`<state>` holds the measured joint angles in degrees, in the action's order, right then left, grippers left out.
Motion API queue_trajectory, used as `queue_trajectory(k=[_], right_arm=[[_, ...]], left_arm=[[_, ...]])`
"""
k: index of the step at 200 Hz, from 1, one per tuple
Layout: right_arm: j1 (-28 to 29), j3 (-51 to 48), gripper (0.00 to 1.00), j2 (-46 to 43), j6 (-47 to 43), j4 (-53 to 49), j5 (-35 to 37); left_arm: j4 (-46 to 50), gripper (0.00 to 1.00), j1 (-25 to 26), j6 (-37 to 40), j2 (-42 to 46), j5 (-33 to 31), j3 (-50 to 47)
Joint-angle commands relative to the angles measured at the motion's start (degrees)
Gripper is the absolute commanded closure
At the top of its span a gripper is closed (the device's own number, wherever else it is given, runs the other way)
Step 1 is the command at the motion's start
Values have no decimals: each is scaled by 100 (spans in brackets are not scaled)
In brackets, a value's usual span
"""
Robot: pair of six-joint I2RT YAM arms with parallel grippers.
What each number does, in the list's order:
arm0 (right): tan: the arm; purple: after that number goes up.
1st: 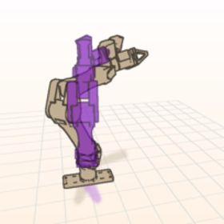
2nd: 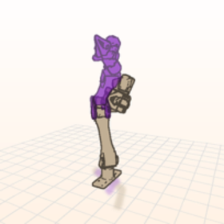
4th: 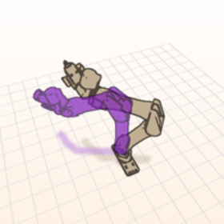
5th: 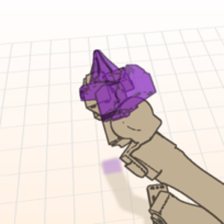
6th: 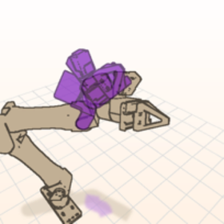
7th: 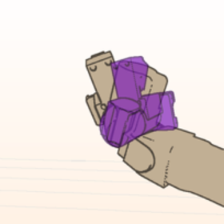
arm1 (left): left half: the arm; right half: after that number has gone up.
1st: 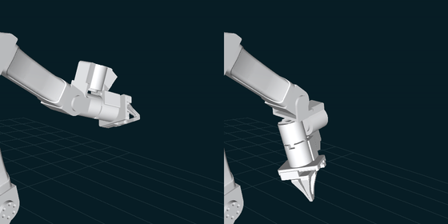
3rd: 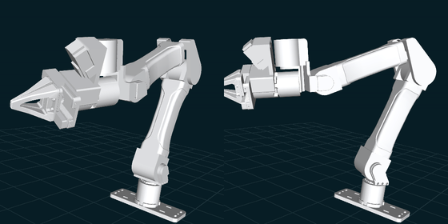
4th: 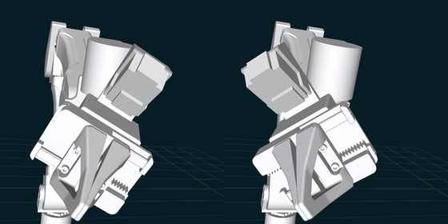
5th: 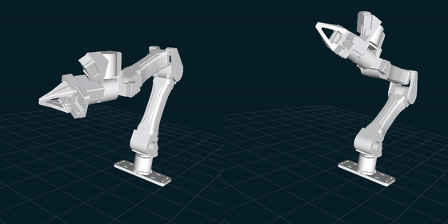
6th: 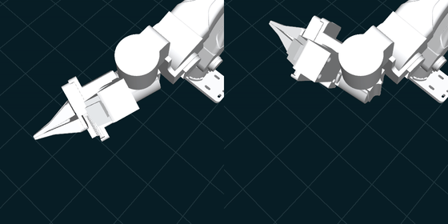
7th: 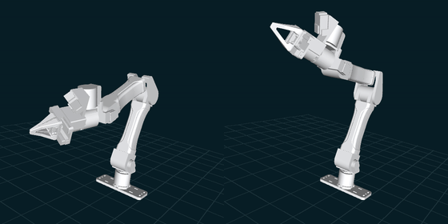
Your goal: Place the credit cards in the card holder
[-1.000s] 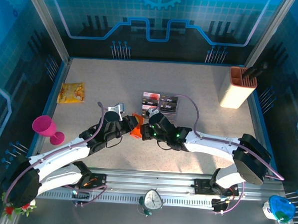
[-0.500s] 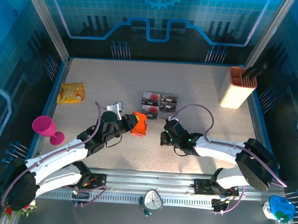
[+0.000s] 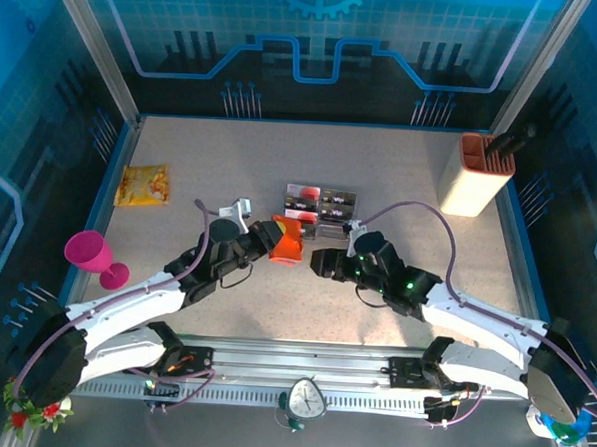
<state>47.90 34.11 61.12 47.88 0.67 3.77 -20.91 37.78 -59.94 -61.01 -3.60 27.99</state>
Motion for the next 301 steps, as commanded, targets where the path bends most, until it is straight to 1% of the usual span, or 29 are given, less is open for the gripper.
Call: queue_trajectory(k=[1, 27, 65, 87, 97, 118, 140, 198, 254, 301], right_arm=[[-90, 345, 31, -38, 15, 249, -351], [-88, 596, 28, 238, -16, 429, -455], [-89, 746, 29, 860, 50, 988, -566], [-153, 577, 34, 1026, 144, 1322, -547], [-250, 382, 38, 1021, 253, 1445, -527], [-512, -127, 47, 879, 584, 2115, -563], [-701, -519, 50, 753, 826, 2520, -614], [-774, -768, 52, 1006, 1225, 3366, -971], [-783, -941, 52, 1492, 1950, 4722, -1306], [-817, -1067, 52, 1846, 2496, 5818, -1510]], left_arm=[[-652, 100, 31, -186, -59, 110, 25], [-696, 100, 36, -278, -69, 70, -4], [-850, 100, 35, -320, -78, 39, -86], [-1035, 100, 33, -472, -16, -4, -222], [-1111, 100, 32, -531, 23, -48, -286], [-1236, 100, 30, -611, 75, -82, -346], [-1392, 100, 36, -672, 73, -38, -357], [-1718, 100, 36, -877, 47, -43, -420], [-2866, 100, 35, -1405, -171, -177, -637], [-3286, 100, 36, -1614, -330, -185, -635]])
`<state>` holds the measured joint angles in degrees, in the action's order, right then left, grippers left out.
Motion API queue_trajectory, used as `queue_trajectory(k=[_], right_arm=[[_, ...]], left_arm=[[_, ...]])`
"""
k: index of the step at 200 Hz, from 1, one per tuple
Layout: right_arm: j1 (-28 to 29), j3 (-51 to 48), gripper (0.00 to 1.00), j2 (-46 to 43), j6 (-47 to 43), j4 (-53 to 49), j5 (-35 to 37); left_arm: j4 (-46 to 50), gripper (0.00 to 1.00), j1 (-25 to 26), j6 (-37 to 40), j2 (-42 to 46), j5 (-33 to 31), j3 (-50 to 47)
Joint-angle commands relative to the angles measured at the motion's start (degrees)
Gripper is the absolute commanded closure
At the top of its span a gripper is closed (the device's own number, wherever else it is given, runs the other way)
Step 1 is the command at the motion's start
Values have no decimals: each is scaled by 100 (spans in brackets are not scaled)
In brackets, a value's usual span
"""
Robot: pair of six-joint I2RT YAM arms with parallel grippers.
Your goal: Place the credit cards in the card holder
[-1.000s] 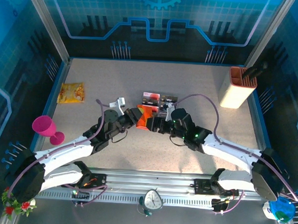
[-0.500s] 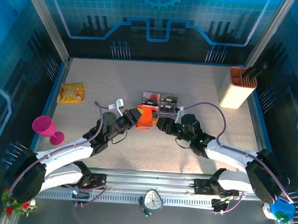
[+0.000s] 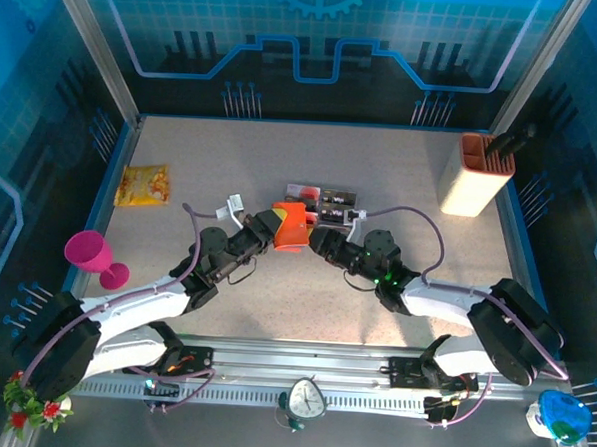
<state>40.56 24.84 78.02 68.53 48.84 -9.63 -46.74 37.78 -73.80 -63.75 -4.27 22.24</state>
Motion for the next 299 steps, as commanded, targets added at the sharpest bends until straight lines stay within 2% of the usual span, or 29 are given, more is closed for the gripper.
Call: queue_trajectory(k=[1, 66, 110, 128, 171, 177, 195, 210, 231, 260, 273, 299], right_arm=[[-87, -143, 52, 163, 440, 1016, -175], [-109, -80, 53, 727, 999, 2230, -539], [-119, 56, 59, 917, 1125, 2576, -805], [-132, 74, 67, 898, 1120, 2625, -854], [-210, 61, 100, 917, 1179, 2726, -969], [-219, 47, 100, 937, 1198, 2755, -976], [-282, -72, 100, 1042, 1249, 3000, -971], [-365, -188, 100, 1172, 1314, 3268, -992], [-417, -328, 100, 1198, 1218, 3263, -1015], [-467, -469, 100, 1263, 1111, 3261, -1015], [-479, -511, 100, 1324, 1075, 3265, -1023], [-492, -523, 100, 1468, 1031, 3265, -1102]], left_arm=[[-704, 100, 36, -230, -62, -122, -56], [-1058, 100, 37, -358, -348, -6, -37], [-1162, 100, 42, -401, -515, 81, -9], [-1158, 100, 43, -404, -545, 97, -45], [-769, 100, 31, -271, -552, 100, -123], [-647, 100, 30, -212, -545, 96, -117], [-184, 79, 15, 54, -476, 117, -36], [295, 49, 6, 309, -358, 97, 42], [1036, 27, -11, 714, -96, 78, 176], [2221, 5, -87, 1265, 380, -6, 446], [2653, 1, -118, 1549, 563, -26, 572], [3496, 1, -178, 2146, 775, -111, 932]])
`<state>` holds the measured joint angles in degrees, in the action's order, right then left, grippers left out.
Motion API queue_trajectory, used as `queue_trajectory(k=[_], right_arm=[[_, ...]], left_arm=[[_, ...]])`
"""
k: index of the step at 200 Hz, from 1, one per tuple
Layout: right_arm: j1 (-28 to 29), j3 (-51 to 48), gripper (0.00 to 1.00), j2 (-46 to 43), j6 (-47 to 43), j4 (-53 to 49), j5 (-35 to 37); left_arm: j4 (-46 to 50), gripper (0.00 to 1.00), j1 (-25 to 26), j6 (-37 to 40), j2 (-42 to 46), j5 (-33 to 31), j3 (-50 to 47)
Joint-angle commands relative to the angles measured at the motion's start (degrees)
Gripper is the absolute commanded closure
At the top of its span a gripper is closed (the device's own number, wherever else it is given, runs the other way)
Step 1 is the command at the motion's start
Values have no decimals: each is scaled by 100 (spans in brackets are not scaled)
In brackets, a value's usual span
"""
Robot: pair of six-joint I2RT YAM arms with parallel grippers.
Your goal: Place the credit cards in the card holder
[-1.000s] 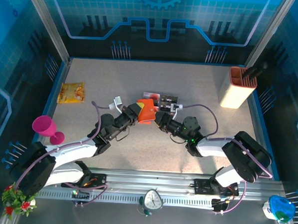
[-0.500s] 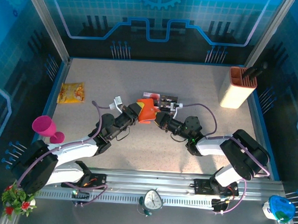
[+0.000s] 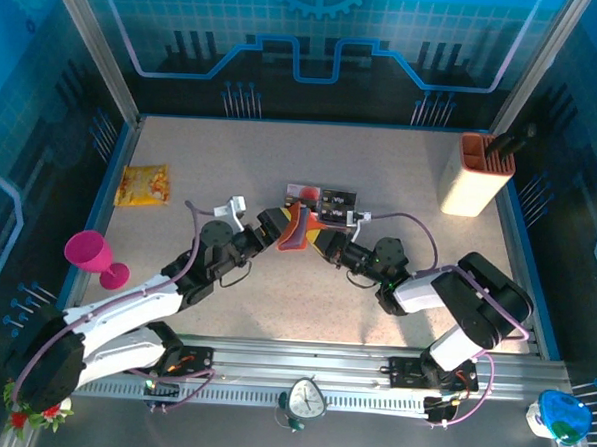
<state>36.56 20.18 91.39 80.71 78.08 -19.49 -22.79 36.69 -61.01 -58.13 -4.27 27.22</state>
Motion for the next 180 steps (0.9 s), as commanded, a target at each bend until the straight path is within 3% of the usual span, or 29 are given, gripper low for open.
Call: queue_trajectory(k=[1, 31, 69, 180], right_arm=[[-94, -54, 100, 131, -191, 344, -121], [-96, -105, 100, 186, -225, 347, -145], [-95, -247, 100, 264, -290, 348, -99], [-87, -503, 100, 624, -490, 348, -99]], left_arm=[[1145, 1, -76, 896, 214, -114, 460], [2374, 1, -91, 1696, 8, -184, 1338], [3941, 1, -63, 2408, -997, -361, 2479], [4374, 1, 237, 2654, -1983, -1023, 2317]])
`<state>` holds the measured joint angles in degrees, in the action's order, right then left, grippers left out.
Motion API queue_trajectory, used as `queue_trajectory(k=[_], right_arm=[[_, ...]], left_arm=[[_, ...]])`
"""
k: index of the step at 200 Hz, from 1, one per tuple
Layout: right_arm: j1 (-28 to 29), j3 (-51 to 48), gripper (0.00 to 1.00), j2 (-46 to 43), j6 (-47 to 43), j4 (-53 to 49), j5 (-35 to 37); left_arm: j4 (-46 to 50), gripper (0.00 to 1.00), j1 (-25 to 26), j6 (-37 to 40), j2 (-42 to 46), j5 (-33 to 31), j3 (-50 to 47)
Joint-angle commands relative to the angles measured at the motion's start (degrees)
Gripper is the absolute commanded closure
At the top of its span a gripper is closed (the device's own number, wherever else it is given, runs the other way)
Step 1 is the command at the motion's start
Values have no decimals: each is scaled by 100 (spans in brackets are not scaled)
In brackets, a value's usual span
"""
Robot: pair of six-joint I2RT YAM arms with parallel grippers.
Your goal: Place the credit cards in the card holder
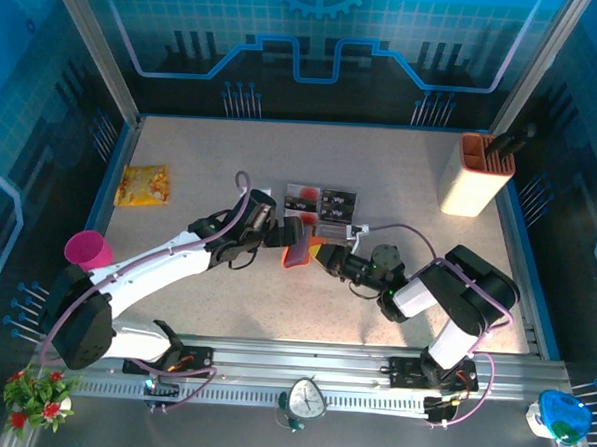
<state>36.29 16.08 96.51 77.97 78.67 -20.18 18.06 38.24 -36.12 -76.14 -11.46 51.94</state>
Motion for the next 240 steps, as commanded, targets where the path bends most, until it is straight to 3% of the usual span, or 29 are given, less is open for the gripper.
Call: queue_trajectory(k=[1, 90, 214, 240], right_arm=[[-61, -90, 100, 117, -219, 289, -25], [-44, -201, 100, 533, -429, 290, -3], [9, -481, 100, 993, -610, 290, 183], [9, -546, 79, 959, -617, 284, 224]], left_arm=[[287, 1, 85, 166, -191, -308, -161], [608, 1, 437, 90, -966, -1027, -262], [909, 1, 504, -309, -1524, -1723, -641], [933, 1, 529, -256, -1477, -1747, -590]])
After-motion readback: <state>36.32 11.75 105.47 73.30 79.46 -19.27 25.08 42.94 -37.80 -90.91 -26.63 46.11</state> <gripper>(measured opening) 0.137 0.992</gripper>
